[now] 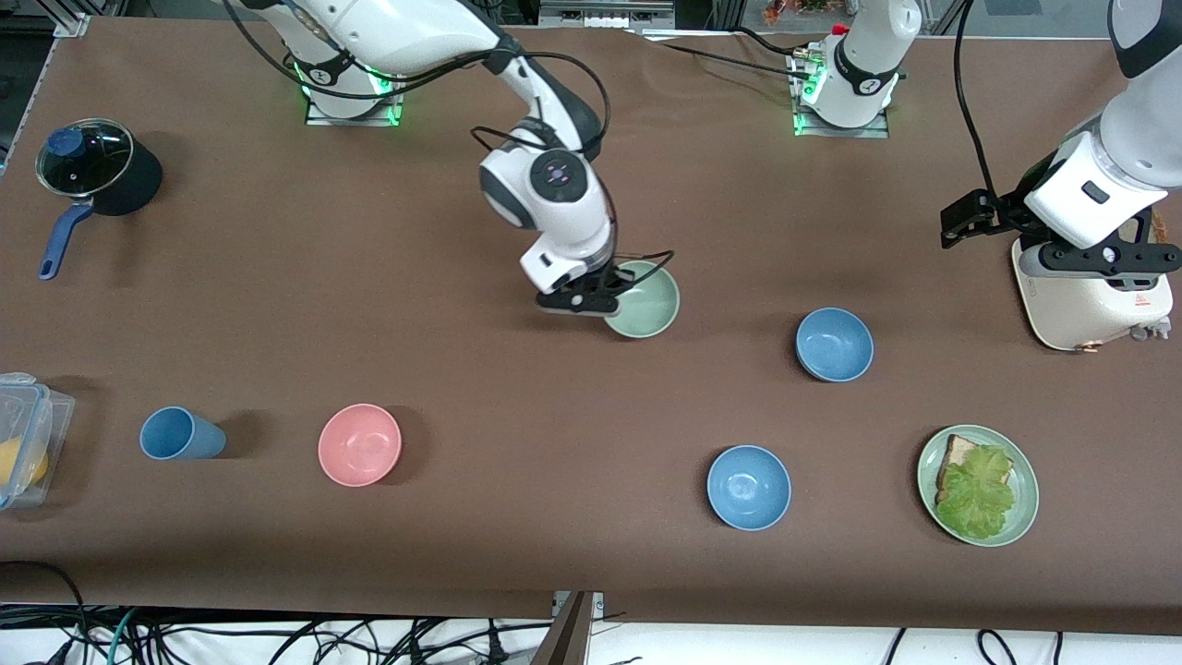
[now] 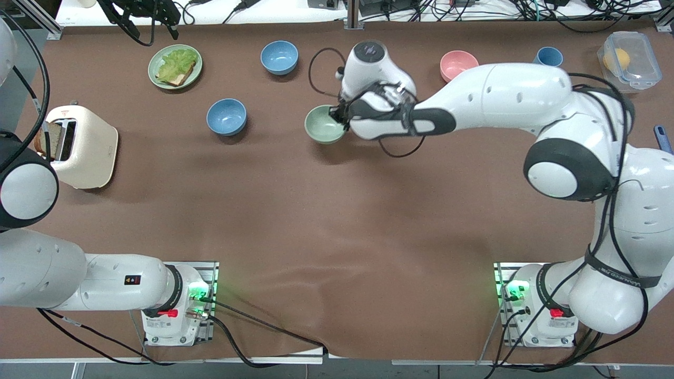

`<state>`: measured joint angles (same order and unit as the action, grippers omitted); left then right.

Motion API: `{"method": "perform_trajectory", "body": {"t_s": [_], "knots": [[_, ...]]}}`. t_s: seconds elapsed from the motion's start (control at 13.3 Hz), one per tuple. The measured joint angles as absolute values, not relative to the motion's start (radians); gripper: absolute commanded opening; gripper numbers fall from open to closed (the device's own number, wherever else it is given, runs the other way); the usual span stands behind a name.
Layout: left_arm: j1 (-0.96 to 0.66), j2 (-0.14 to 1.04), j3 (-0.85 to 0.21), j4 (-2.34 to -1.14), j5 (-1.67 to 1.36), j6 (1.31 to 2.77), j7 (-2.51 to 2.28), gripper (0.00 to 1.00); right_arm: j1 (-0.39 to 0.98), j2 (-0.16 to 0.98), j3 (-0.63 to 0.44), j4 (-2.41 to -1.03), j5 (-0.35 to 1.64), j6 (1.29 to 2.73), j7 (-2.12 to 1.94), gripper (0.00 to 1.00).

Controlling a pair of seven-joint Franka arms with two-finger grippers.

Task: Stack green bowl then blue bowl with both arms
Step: 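Slide the green bowl with the right gripper toward the table middle, then release the green bowl and withdraw the right gripper while the left gripper reaches out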

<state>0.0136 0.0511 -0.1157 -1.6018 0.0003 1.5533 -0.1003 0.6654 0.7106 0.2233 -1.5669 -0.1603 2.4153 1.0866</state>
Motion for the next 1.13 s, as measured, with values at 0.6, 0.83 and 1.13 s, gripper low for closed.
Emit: {"method": "perform_trajectory", "body": {"t_s": [0.6,0.83,1.13], "knots": [[0.014,0.052,-0.115,-1.601,0.000,1.553,-0.100,1.00,0.736,0.755,0.170,-1.539,-0.218,2.454,1.206,1.00],[0.013,0.061,-0.116,-1.601,0.000,1.553,-0.100,1.00,0.700,0.716,0.153,-1.470,-0.186,2.329,1.196,1.00],[0.013,0.091,-0.117,-1.601,0.000,1.553,-0.100,1.00,0.488,0.567,0.158,-1.394,-0.007,2.046,0.926,1.00]]}}
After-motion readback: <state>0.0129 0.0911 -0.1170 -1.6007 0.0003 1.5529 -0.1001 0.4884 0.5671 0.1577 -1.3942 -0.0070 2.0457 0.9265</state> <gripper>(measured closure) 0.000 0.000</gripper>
